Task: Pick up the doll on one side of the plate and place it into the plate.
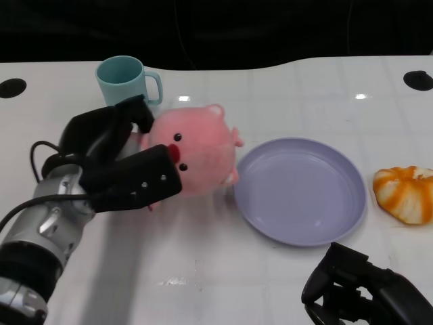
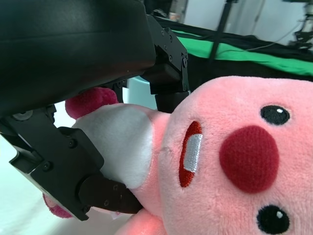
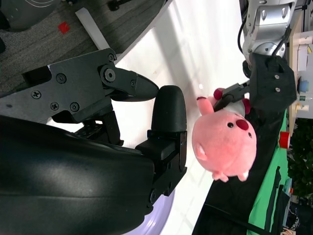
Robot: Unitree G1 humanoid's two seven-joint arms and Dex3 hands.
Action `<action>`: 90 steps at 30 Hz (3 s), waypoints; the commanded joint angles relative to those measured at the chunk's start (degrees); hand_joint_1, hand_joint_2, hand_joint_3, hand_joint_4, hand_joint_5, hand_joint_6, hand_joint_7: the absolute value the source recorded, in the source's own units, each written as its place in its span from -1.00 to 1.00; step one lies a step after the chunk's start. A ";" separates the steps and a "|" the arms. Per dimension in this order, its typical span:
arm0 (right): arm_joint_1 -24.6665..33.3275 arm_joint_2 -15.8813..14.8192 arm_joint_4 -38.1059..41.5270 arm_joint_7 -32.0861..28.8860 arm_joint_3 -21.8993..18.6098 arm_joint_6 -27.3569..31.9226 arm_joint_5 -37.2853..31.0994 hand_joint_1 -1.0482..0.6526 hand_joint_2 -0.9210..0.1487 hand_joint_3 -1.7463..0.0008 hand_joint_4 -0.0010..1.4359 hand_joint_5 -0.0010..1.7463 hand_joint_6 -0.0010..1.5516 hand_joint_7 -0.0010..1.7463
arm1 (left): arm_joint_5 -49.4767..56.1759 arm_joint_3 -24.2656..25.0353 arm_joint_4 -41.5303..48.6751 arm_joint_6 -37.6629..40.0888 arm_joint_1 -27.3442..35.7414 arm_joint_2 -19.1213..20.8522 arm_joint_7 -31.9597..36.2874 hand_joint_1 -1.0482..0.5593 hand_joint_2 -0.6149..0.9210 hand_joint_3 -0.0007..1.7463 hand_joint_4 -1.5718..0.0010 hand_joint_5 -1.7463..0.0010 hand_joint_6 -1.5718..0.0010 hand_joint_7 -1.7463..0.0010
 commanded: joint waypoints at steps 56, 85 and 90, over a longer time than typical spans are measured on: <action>2.72 -0.52 -2.69 0.99 0.13 -0.32 0.37 0.03 -0.90 0.24 -0.12 1.00 -0.46 0.94 | 4.62 -10.67 12.60 4.02 -15.64 -17.13 -14.87 -0.91 1.00 -0.34 1.00 1.00 0.98 1.00; 2.57 -1.08 -2.88 1.82 -0.99 0.44 0.93 0.00 -0.90 0.23 -0.11 1.00 -0.47 0.94 | -20.96 5.98 -31.07 -0.70 12.35 -6.09 -28.85 -0.60 1.00 -0.65 0.99 0.06 0.66 0.86; 2.34 -1.26 -2.54 1.89 -0.81 0.25 0.59 -0.03 -0.90 0.23 -0.11 1.00 -0.47 0.94 | -26.26 8.91 -37.93 0.01 19.58 -6.47 -29.12 -0.45 1.00 -0.77 0.93 -0.11 0.55 0.81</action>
